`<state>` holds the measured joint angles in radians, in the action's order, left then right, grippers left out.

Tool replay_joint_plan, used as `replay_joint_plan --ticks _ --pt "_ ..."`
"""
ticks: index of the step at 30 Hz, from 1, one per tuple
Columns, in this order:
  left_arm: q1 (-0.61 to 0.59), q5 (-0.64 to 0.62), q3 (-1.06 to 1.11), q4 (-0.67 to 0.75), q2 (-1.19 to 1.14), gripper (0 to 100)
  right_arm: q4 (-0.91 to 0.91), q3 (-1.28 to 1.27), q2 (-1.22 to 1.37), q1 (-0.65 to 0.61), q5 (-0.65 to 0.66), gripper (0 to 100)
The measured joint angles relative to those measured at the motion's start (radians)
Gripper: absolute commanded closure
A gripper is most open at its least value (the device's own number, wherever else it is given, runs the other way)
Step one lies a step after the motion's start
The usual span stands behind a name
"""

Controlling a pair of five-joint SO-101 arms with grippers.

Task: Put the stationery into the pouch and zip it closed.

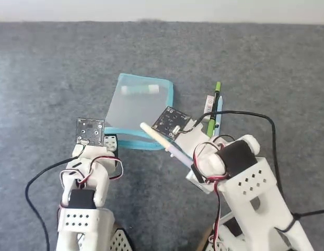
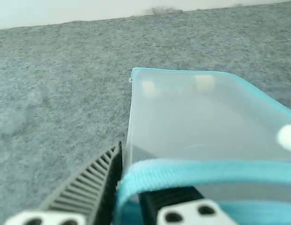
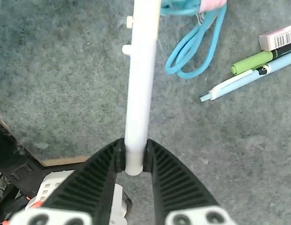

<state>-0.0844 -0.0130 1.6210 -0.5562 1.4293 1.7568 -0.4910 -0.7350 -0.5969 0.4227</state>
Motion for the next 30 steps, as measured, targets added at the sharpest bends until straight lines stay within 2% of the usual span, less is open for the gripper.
replay_joint_plan --ticks 6,18,30 --pt "0.0 0.0 0.0 0.0 0.0 99 0.0 0.011 0.0 -0.132 0.0 99.1" --pt "0.014 -0.003 0.0 0.0 0.0 99 0.0 0.028 0.064 -0.138 0.0 99.1" --pt "0.061 -0.003 0.0 0.0 0.0 99 0.0 0.517 0.535 -0.044 -0.075 99.1"
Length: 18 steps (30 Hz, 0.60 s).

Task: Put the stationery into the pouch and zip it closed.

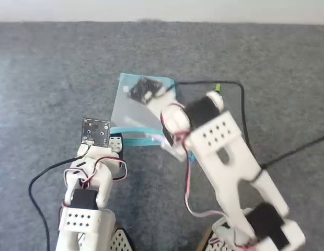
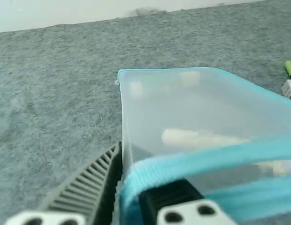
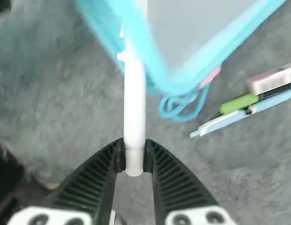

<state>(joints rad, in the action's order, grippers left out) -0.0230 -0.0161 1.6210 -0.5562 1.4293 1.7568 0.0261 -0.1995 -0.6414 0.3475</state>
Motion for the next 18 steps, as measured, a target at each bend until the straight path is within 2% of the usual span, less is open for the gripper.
replay_joint_plan --ticks 7,18 --pt "0.035 0.0 0.0 0.0 0.0 99 0.0 0.198 0.166 -0.031 -0.018 98.0" --pt "0.041 0.012 0.0 0.0 0.0 99 -0.044 0.255 0.218 -0.117 -0.021 63.3"
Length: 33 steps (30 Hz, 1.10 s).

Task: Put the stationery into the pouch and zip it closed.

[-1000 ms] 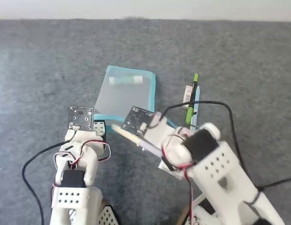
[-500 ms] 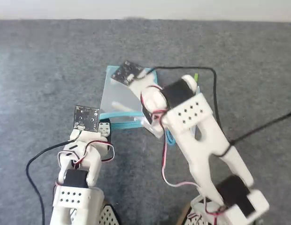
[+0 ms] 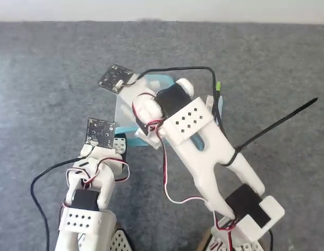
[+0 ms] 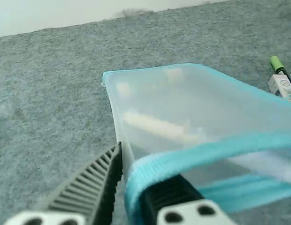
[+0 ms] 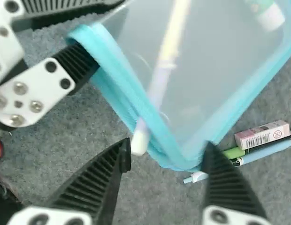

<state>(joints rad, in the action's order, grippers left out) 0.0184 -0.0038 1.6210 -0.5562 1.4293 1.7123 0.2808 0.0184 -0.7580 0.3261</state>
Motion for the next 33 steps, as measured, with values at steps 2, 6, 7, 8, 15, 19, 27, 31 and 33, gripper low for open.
replay_joint_plan --ticks 2,6,7,8,15,19,27,31,33 --pt "0.0 0.0 0.0 0.0 0.0 99 0.0 0.005 0.0 -0.003 0.0 59.9" --pt "0.0 0.0 0.0 0.0 0.0 99 0.0 0.006 -0.035 0.002 0.0 59.2" --pt "0.0 0.0 0.0 0.0 0.0 99 0.0 0.006 -0.057 0.005 0.0 59.2" --pt "0.0 0.0 0.0 0.0 0.0 99 0.002 0.006 -0.084 0.02 0.0 59.2" --pt "0.0 0.0 0.0 0.0 0.0 99 -0.032 -0.066 -0.196 0.313 -0.031 59.2" --pt "0.0 0.0 0.0 0.0 0.0 99 -0.167 -0.296 -0.167 0.46 -0.138 59.2" --pt "0.0 0.0 0.0 0.0 0.0 99 -0.413 -0.506 0.089 0.517 -0.206 59.3" --pt "0.0 0.0 0.0 0.0 0.0 99 -0.485 -0.512 0.195 0.551 -0.206 59.4" --pt "0.0 0.0 0.0 0.0 0.0 99 -0.508 -0.512 0.239 0.568 -0.206 62.3"
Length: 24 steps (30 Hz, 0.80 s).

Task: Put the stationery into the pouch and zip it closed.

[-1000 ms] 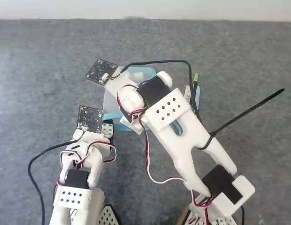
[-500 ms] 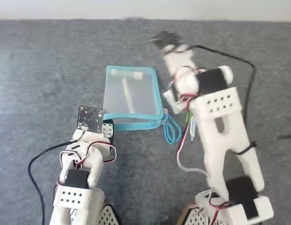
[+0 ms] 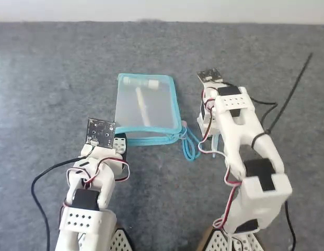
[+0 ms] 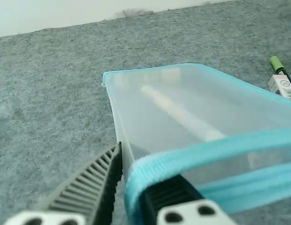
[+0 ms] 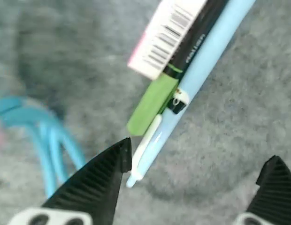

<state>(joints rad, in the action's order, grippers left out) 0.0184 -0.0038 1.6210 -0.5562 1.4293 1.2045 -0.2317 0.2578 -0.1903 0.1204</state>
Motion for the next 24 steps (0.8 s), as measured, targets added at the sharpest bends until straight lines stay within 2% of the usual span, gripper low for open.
replay_joint_plan --ticks 5,8,24 --pt "0.0 0.0 0.0 0.0 0.0 99 -0.02 0.0 0.049 0.003 0.0 77.6" --pt "0.0 0.0 0.0 0.0 0.0 99 -0.021 0.0 0.054 0.008 0.0 83.1" --pt "0.0 0.0 0.0 0.0 0.0 99 0.021 -0.002 0.071 0.003 -0.003 84.3"
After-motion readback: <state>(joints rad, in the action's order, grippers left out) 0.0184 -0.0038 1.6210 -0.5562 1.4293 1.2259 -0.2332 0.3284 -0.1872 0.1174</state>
